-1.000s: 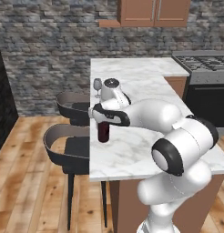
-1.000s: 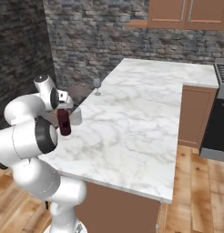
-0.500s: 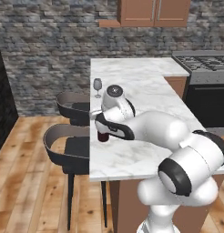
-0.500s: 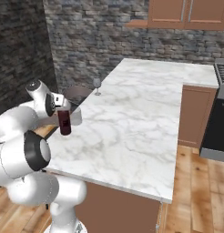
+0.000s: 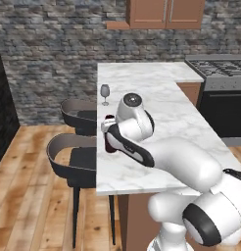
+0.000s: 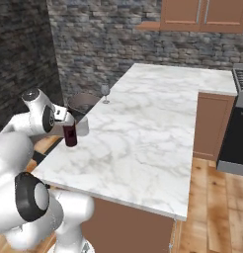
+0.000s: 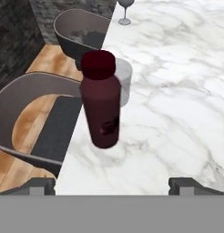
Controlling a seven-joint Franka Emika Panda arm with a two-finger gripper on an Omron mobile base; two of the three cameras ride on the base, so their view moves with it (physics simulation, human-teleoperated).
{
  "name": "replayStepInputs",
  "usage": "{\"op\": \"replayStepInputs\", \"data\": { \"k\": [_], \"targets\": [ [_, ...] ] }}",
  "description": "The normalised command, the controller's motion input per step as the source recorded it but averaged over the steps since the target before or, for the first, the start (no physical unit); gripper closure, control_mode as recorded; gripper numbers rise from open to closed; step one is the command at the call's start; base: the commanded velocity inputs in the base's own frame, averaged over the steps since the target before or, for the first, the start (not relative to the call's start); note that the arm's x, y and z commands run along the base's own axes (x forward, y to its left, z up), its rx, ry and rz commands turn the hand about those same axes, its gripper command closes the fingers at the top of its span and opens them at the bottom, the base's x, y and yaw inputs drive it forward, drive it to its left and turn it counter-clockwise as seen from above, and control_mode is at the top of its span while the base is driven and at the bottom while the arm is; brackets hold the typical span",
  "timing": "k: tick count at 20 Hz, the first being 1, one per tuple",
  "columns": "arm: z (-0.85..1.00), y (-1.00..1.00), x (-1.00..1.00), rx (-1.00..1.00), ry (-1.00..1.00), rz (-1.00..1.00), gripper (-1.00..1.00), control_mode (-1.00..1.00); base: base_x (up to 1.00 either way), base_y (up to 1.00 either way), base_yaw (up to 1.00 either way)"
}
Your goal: There is a wine glass and glass cup on the dining counter. Place the wine bottle next to the wine glass and the juice bottle next to the glass cup.
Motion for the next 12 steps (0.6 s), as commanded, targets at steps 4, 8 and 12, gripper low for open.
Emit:
{"op": "replayStepInputs", "data": {
  "k": [4, 8, 12],
  "targets": [
    [0.03, -0.34, -0.56, 0.03, 0.03, -0.01, -1.00, -1.00, 0.00, 0.00, 0.00],
    [0.00, -0.27, -0.48, 0.00, 0.03, 0.00, -1.00, -1.00, 0.00, 0.00, 0.00],
    [0.00, -0.21, -0.45, 0.00, 0.02, 0.00, -1.00, -1.00, 0.00, 0.00, 0.00]
  ]
}}
